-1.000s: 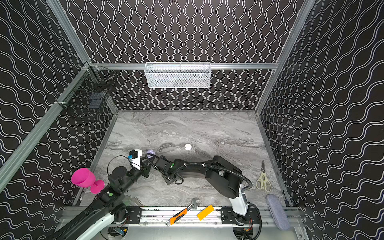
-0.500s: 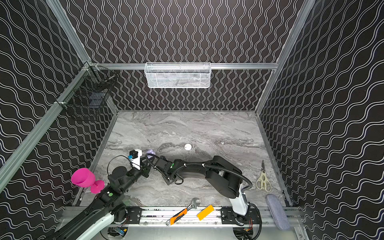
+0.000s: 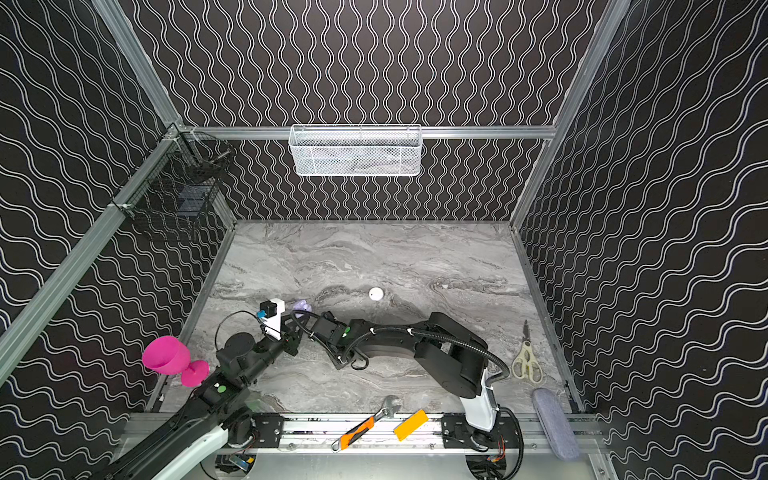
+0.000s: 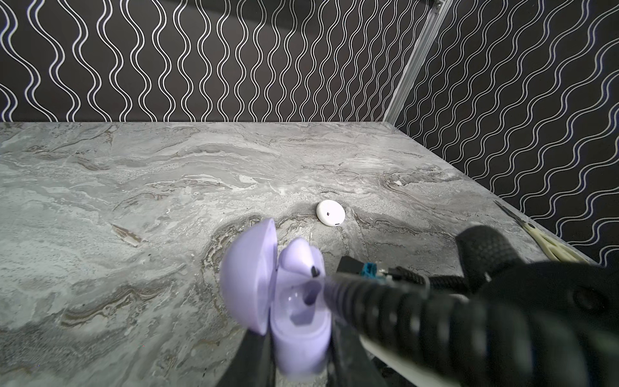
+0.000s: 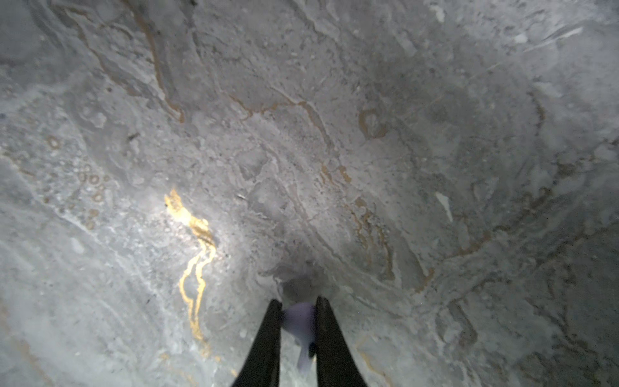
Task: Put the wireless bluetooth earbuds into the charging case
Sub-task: 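Lift the earbud with the right gripper off the table, then carry the earbud with the right gripper over the case in the left gripper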
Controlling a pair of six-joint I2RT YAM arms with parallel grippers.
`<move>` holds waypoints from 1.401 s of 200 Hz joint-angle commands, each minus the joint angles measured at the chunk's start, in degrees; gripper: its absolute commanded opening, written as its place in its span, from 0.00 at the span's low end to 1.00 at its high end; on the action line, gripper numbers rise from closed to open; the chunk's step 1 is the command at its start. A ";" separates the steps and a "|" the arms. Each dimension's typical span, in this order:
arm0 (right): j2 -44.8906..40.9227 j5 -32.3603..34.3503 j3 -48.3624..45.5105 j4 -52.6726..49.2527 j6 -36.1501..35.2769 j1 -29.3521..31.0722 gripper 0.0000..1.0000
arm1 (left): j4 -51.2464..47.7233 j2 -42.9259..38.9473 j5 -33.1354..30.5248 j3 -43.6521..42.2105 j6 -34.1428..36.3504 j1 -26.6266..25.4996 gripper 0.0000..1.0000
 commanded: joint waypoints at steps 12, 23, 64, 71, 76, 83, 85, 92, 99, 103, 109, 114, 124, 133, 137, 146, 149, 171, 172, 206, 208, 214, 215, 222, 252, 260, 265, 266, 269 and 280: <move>-1.87 2.15 -0.70 0.94 1.80 0.10 0.14 | 3.34 0.35 1.44 -0.05 -0.42 0.08 0.06; -2.42 2.67 -1.09 1.31 2.12 0.12 0.14 | 3.61 0.47 1.81 -0.06 -0.42 0.11 0.06; -6.90 4.46 -3.19 3.37 3.05 0.07 0.13 | 4.96 0.87 3.46 -0.32 -0.52 0.11 0.06; -7.51 4.94 -3.46 3.54 3.18 0.06 0.13 | 5.43 1.13 3.93 -0.40 -0.60 0.10 0.06; -7.88 5.29 -3.66 3.64 3.29 0.03 0.13 | 5.86 1.30 4.24 -0.47 -0.61 0.11 0.06; -8.50 5.66 -3.98 3.80 3.39 0.03 0.13 | 6.37 1.54 4.90 -0.56 -0.55 0.10 0.06; -8.74 5.77 -4.07 3.92 3.40 0.03 0.12 | 6.50 1.67 5.07 -0.58 -0.61 0.11 0.06; -9.46 6.10 -4.51 4.19 3.48 0.03 0.12 | 7.03 2.05 5.62 -0.58 -0.72 0.11 0.06; -10.20 6.45 -4.95 4.58 3.57 0.04 0.12 | 7.52 2.38 6.14 -0.58 -0.73 0.11 0.06; -10.73 6.58 -5.20 4.75 3.57 0.03 0.13 | 7.76 2.68 6.48 -0.58 -0.85 0.11 0.06; -11.39 6.88 -5.46 4.95 3.66 0.03 0.13 | 8.19 3.07 6.92 -0.65 -0.94 0.10 0.06; -11.92 7.15 -5.68 5.09 3.73 0.08 0.12 | 8.58 3.40 7.27 -0.68 -0.95 0.11 0.06; -13.05 7.56 -6.12 5.44 3.93 0.03 0.13 | 9.29 3.97 8.00 -0.67 -1.04 0.11 0.06; -13.94 7.93 -6.48 5.76 4.00 0.03 0.12 | 10.00 4.49 8.66 -0.75 -1.20 0.09 0.06; -14.38 8.13 -6.55 5.76 4.06 0.03 0.13 | 10.25 4.64 8.98 -0.76 -1.30 0.10 0.06; -15.18 8.44 -6.74 5.84 4.11 0.03 0.13 | 10.90 5.16 9.62 -0.76 -1.38 0.11 0.06; -15.44 8.56 -6.83 5.91 4.11 0.03 0.13 | 11.08 5.36 9.85 -0.76 -1.39 0.10 0.06; -17.44 9.53 -7.25 6.41 4.02 0.03 0.13 | 12.62 7.07 11.40 -0.59 -1.66 0.11 0.06; -17.54 9.56 -7.27 6.43 3.93 0.03 0.13 | 12.70 7.16 11.44 -0.59 -1.61 0.11 0.06; -20.32 11.40 -6.64 6.61 3.27 -0.05 0.13 | 15.04 10.22 13.30 -0.23 -1.77 0.11 0.06; -20.48 11.51 -6.60 6.62 3.20 -0.10 0.12 | 15.13 10.34 13.43 -0.28 -1.77 0.11 0.06; -21.04 11.76 -6.51 6.79 3.07 -0.14 0.12 | 15.37 10.50 13.63 -0.23 -1.81 0.11 0.06; -21.09 11.81 -6.46 6.84 3.02 -0.14 0.12 | 15.40 10.54 13.70 -0.23 -1.78 0.07 0.06; -21.69 12.19 -6.33 7.10 2.88 -0.14 0.13 | 15.51 10.74 13.85 -0.17 -1.73 0.08 0.06; -24.83 13.06 -6.39 9.63 1.78 -0.23 0.13 | 16.44 11.78 14.93 -0.06 -1.85 0.11 0.06; -25.77 13.08 -6.58 10.77 1.27 -0.23 0.13 | 16.92 12.25 15.40 0.03 -1.97 0.11 0.07; -26.25 13.10 -6.78 11.64 0.95 -0.23 0.13 | 17.27 12.60 15.79 0.03 -2.06 0.09 0.07; -26.38 13.15 -6.86 11.81 0.90 -0.23 0.13 | 17.36 12.70 15.88 0.08 -2.07 0.06 0.07; -26.68 13.18 -6.98 12.34 0.67 -0.23 0.13 | 17.61 12.96 16.14 0.11 -2.09 0.11 0.07; -27.38 13.19 -7.09 13.84 0.00 -0.23 0.13 | 18.43 14.01 17.03 0.29 -2.20 0.06 0.07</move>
